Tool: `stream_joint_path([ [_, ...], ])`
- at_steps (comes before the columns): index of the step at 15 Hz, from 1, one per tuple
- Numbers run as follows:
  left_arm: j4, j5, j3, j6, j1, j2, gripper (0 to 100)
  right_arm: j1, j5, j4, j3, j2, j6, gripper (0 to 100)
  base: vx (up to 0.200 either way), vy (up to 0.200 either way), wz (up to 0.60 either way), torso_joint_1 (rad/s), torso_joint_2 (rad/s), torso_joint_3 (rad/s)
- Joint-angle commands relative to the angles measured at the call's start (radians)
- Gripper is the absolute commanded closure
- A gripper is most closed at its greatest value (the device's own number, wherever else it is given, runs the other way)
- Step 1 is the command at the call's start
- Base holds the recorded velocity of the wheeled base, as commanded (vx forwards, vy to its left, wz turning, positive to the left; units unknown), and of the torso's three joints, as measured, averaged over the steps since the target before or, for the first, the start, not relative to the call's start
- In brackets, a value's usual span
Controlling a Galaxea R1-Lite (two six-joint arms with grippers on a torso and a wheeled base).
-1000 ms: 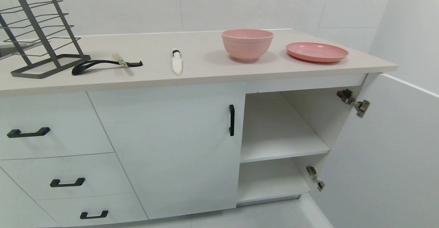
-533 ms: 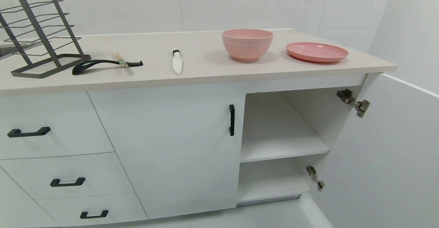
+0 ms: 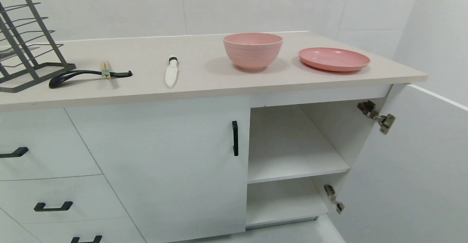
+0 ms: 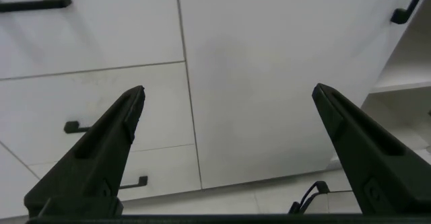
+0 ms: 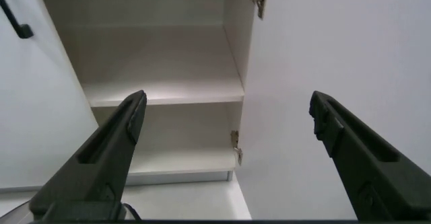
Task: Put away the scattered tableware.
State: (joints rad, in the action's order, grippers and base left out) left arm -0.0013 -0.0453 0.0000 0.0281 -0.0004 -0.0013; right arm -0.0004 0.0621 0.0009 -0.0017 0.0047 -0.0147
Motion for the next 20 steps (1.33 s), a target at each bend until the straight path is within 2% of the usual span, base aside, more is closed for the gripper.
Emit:
stream_joint_path([
  [1, 0.000, 0.001, 0.000, 0.001, 0.000, 0.001, 0, 0.000, 0.001, 0.001, 0.000, 0.001, 0.001, 0, 0.000, 0.000, 0.00, 0.000, 0.00, 0.000],
  [4, 0.001, -0.001, 0.000, -0.002, 0.000, 0.001, 0, 0.000, 0.001, -0.001, 0.000, 0.001, -0.011, 0, 0.000, 0.000, 0.00, 0.030, -0.05, -0.011],
  [9, 0.001, -0.001, 0.000, -0.002, 0.000, 0.001, 0, 0.000, 0.001, -0.001, 0.000, 0.001, -0.008, 0, 0.000, 0.000, 0.00, 0.227, -0.14, -0.141],
  [20, 0.000, -0.002, 0.000, 0.000, 0.000, 0.001, 0, 0.000, 0.001, 0.001, 0.000, 0.001, -0.005, 0, 0.000, 0.000, 0.00, 0.190, -0.54, -0.209],
])
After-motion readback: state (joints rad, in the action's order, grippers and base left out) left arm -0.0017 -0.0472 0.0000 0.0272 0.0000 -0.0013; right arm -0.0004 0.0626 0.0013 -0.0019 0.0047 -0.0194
